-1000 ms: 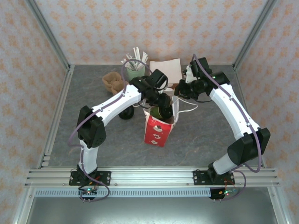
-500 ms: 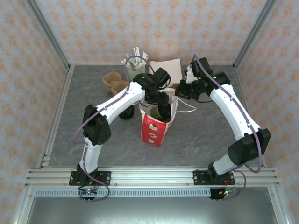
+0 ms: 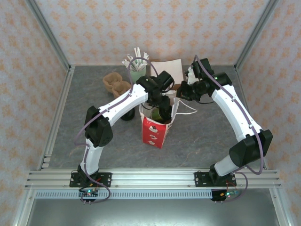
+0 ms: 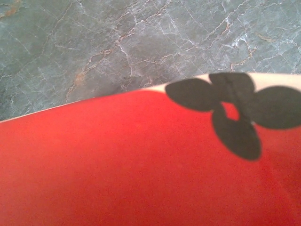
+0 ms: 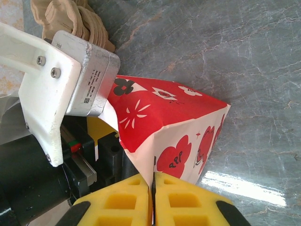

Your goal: Pack the takeout coffee

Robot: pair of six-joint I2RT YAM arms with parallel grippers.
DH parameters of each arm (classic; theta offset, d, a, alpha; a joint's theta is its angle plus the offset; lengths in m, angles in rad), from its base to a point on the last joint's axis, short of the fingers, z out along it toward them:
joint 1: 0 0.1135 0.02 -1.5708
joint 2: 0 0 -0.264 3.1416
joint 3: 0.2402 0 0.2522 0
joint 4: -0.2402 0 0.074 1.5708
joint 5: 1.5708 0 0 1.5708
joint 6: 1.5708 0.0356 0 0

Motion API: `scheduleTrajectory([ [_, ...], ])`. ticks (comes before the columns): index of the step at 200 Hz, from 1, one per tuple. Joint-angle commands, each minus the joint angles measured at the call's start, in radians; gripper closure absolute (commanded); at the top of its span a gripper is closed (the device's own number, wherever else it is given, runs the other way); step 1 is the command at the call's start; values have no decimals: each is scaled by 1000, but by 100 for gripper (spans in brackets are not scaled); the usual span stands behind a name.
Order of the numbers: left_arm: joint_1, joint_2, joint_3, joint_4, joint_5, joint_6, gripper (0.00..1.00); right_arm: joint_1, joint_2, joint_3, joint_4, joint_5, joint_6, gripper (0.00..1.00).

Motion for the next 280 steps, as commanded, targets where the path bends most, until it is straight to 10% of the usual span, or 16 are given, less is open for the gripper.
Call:
scheduleTrajectory([
  [1, 1, 5, 8, -104, -81, -1, 56, -8, -11, 29, -22, 19, -22, 89],
  [142, -16, -115, -117, 100, 141, 21, 55, -7, 4, 42, -15, 22, -12, 89],
  [280, -26, -34, -80, 23, -42, 13, 55, -8, 12, 41, -7, 5, 0, 88],
])
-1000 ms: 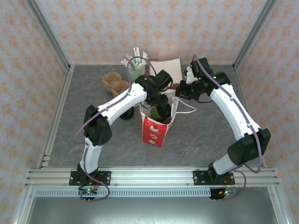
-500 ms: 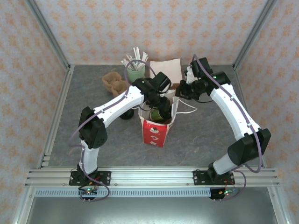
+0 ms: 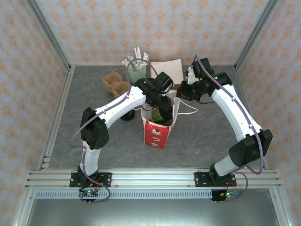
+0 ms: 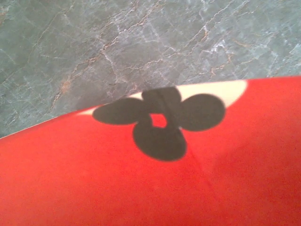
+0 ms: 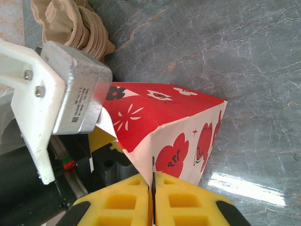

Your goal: Pack the takeout coffee

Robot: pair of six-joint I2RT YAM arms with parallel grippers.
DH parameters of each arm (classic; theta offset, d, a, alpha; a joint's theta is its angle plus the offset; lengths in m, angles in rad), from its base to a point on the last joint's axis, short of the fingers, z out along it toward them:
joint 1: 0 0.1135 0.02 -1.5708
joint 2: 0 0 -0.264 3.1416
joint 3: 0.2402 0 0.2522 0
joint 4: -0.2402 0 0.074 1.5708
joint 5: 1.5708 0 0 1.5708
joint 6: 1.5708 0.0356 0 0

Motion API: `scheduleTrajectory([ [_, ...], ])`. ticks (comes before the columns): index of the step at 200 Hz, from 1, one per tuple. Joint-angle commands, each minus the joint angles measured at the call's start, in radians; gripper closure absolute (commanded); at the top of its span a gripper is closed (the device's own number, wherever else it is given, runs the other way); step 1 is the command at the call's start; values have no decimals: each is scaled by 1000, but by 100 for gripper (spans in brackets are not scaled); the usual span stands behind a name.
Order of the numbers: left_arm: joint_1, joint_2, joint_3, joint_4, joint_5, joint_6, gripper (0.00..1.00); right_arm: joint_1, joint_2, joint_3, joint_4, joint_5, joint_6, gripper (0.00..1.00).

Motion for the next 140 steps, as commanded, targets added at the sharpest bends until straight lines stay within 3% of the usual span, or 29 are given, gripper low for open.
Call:
scheduleTrajectory([
  [1, -13, 29, 18, -83, -67, 2, 55, -8, 8, 34, -1, 6, 3, 89],
  [58, 2, -16, -37, -146, -134, -2, 55, -8, 6, 38, -20, 15, -10, 89],
  [140, 71, -53, -79, -142, -164, -113, 70, -7, -2, 40, -43, 23, -28, 89],
])
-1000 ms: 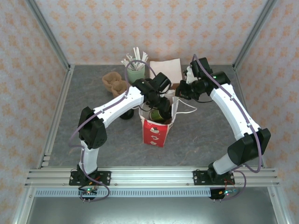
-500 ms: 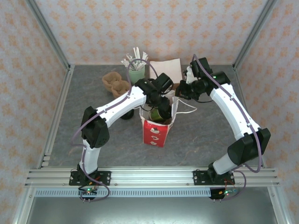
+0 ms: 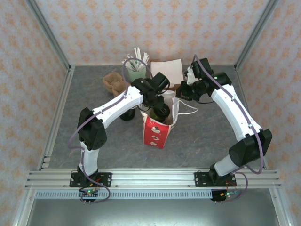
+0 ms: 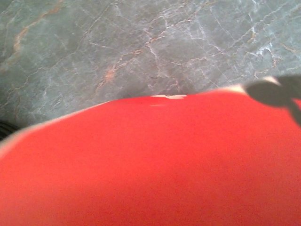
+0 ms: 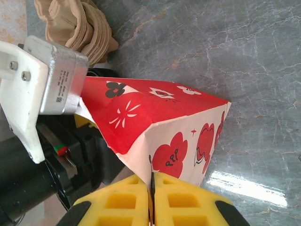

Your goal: Pack the takeout coffee

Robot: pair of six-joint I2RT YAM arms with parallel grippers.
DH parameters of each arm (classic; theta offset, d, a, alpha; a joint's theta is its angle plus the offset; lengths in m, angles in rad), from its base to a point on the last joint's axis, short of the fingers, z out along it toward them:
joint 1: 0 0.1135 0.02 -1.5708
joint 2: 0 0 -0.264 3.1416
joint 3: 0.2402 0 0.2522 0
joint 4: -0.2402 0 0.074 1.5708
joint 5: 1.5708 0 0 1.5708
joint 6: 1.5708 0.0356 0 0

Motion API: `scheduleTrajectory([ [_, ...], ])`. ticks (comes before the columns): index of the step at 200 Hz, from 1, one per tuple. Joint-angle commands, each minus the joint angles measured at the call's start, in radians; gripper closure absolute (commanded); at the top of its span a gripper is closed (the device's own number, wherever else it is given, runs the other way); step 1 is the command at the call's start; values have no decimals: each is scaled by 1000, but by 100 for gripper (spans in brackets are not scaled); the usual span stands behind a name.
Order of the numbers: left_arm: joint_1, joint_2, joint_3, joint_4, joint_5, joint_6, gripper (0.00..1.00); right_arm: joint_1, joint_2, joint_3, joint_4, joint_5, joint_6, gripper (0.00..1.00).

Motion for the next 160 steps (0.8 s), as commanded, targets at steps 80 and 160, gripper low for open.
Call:
scheduleTrajectory([
  [80, 41, 8, -43, -135, -81, -54, 79, -9, 8, 51, -29, 25, -20, 89],
  [160, 35, 22, -100, -78, -40, -86, 78, -9, 36, 59, 22, -27, -5, 86],
])
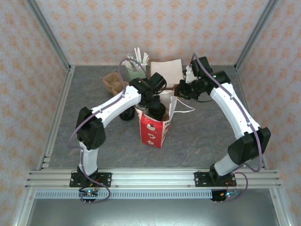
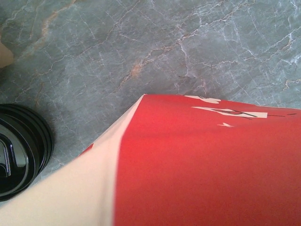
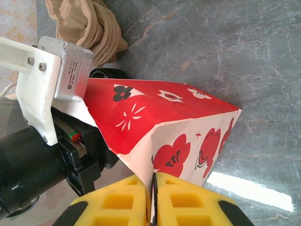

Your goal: Pack the takeout coffee

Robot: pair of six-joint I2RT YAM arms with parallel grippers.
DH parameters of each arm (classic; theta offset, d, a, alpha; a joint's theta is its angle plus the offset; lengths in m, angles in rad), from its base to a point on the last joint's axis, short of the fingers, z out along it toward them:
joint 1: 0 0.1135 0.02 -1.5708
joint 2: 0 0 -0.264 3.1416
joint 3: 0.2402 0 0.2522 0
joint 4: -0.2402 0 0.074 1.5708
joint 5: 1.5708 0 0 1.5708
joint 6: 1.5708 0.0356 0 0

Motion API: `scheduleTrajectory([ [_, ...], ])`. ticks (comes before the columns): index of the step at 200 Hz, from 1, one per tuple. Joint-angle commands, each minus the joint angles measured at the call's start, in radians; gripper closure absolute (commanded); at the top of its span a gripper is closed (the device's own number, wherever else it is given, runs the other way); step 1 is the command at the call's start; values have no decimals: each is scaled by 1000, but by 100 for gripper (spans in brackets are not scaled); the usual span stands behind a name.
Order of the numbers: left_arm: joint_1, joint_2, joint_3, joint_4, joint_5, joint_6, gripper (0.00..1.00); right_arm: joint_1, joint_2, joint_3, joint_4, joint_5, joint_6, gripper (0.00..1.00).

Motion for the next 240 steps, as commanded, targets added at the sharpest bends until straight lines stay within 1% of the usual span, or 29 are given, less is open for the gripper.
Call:
scheduleTrajectory([
  [1, 12, 32, -53, -76, -14, -34, 78, -10, 8, 32, 11, 11, -2, 86],
  [19, 12, 44, -55, -77, -13, -38, 77, -11, 10, 29, 17, 6, -5, 85],
  [27, 12, 45, -56, -76, -10, -37, 76, -11, 10, 28, 18, 5, -4, 85],
  [50, 12, 26, -47, -47, 12, -27, 66, -10, 16, 35, 16, 1, -6, 85],
  [69, 10, 6, -27, -20, 52, -6, 57, -8, 20, 39, 17, -1, -8, 84],
  [94, 4, -28, -19, 13, 72, 18, 49, -3, 26, 45, 20, -5, -9, 84],
  [127, -9, -44, -20, 31, 68, 35, 48, 2, 33, 50, 22, -7, -9, 84],
  [132, -12, -76, -21, 35, 67, 36, 48, 2, 34, 50, 22, -7, -8, 84],
  [154, -24, -96, -21, 52, 72, 48, 48, 5, 34, 52, 22, -6, -8, 84],
  [203, -39, -108, -13, 73, 99, 51, 48, 6, 47, 62, 19, -6, -11, 84],
  [240, -51, -116, -28, 118, 139, 61, 48, 6, 52, 70, 23, -10, -8, 81],
])
